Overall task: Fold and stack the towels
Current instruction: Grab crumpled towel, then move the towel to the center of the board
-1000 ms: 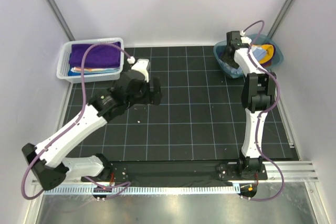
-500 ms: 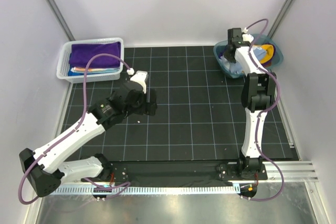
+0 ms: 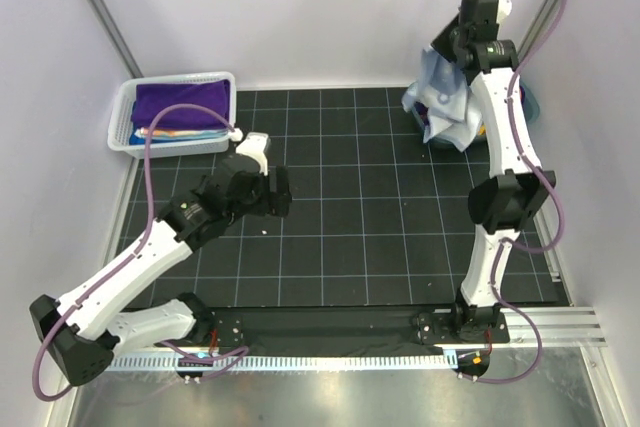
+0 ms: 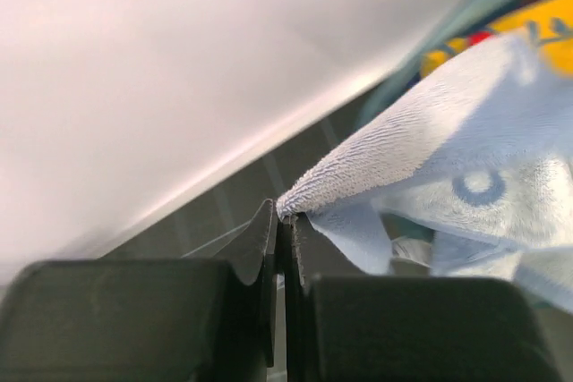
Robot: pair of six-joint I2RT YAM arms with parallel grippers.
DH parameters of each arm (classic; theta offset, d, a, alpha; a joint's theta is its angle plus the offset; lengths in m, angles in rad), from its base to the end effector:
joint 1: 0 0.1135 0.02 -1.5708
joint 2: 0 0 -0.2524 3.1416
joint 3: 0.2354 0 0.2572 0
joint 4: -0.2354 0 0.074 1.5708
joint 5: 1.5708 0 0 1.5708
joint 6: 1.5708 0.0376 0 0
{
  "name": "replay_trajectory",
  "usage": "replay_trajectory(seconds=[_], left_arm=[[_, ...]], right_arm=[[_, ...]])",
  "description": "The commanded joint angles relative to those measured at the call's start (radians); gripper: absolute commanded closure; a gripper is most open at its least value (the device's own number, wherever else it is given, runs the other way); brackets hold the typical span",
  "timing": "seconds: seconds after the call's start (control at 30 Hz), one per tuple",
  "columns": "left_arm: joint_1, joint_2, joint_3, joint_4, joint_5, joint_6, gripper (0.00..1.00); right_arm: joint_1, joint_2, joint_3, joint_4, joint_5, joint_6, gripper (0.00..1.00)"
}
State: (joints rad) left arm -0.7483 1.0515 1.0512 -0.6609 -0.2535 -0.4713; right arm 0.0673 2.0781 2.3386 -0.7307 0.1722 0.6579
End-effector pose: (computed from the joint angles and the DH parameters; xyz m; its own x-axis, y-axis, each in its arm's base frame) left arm 0.1764 -0.1509 0.3247 -0.6341 -0.0110 -0.7731 0.2533 0.9418 -0.2211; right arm 0.4672 0.0250 0.4062 -0.3050 0.5832 -0.7529 0.3446 0.8046 0.4837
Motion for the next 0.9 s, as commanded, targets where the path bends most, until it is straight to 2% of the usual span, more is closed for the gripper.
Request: replay_trajectory(seconds=[0.0,0.1,0.17,0.23,0.3,0.33,0.37,0.4,0.47,0.5,0.57,0.6,0.63,0.7,0.73,0.77,0.83,0.87], left_arm=[[0.029,-0.048,-0.006,0.055,-0.015,-0.006,0.14],[0.052,-0.065,-0.010,0.061,-0.016,-0.013,0.13],[0.066,-0.076,-0.008,0.063,-0.015,-0.020,0.13],[0.084,-0.082,-0.007,0.063,-0.021,-0.021,0.12],[0.098,-0.085,0.000,0.057,-0.026,-0.029,0.12],[0.102,-0.087,0.006,0.055,-0.029,-0.033,0.12],[0.104,-0.087,0.006,0.049,-0.033,-0.039,0.12],[0.104,-0.085,0.007,0.044,-0.038,-0.059,0.12],[0.104,-0.082,-0.002,0.041,-0.039,-0.084,0.12],[0.104,-0.078,-0.006,0.041,-0.039,-0.119,0.12],[0.104,-0.062,-0.031,0.043,-0.035,-0.154,0.12],[0.104,-0.041,-0.042,0.052,-0.033,-0.189,0.12],[0.104,-0.027,-0.054,0.058,-0.024,-0.211,0.14],[0.104,0.014,-0.098,0.096,-0.021,-0.252,0.14],[0.104,0.027,-0.117,0.124,0.002,-0.292,0.15],[0.104,0.041,-0.134,0.157,0.008,-0.305,0.16],[0.102,0.112,-0.161,0.214,0.003,-0.346,0.17],[0.102,0.145,-0.161,0.228,0.010,-0.352,0.17]], right_arm=[[0.098,-0.148,0.053,-0.001,-0.083,-0.010,0.99],[0.195,-0.226,0.061,-0.010,-0.076,-0.023,0.99],[0.274,-0.316,-0.014,0.023,-0.066,-0.023,0.99],[0.327,-0.392,-0.164,0.059,-0.053,-0.021,0.99],[0.391,-0.537,-0.324,0.155,-0.048,-0.008,0.99],[0.408,-0.591,-0.516,0.193,-0.053,0.024,0.99],[0.426,-0.710,-0.624,0.286,-0.057,0.045,0.99],[0.474,-0.764,-0.833,0.328,-0.059,0.060,0.99],[0.526,-0.881,-1.043,0.427,-0.045,0.124,0.99],[0.589,-0.991,-1.263,0.466,-0.021,0.149,0.99],[0.666,-1.099,-1.456,0.533,0.013,0.248,0.99],[0.702,-1.200,-1.622,0.543,0.035,0.285,0.99],[0.811,-1.249,-1.695,0.551,0.090,0.317,0.99],[0.943,-1.344,-1.858,0.512,0.182,0.428,0.99],[1.064,-1.418,-1.887,0.472,0.222,0.459,0.99],[1.136,-1.453,-1.907,0.374,0.312,0.530,0.99],[1.254,-1.513,-1.935,0.239,0.395,0.601,0.99],[1.363,-1.514,-1.940,0.211,0.441,0.627,0.99]])
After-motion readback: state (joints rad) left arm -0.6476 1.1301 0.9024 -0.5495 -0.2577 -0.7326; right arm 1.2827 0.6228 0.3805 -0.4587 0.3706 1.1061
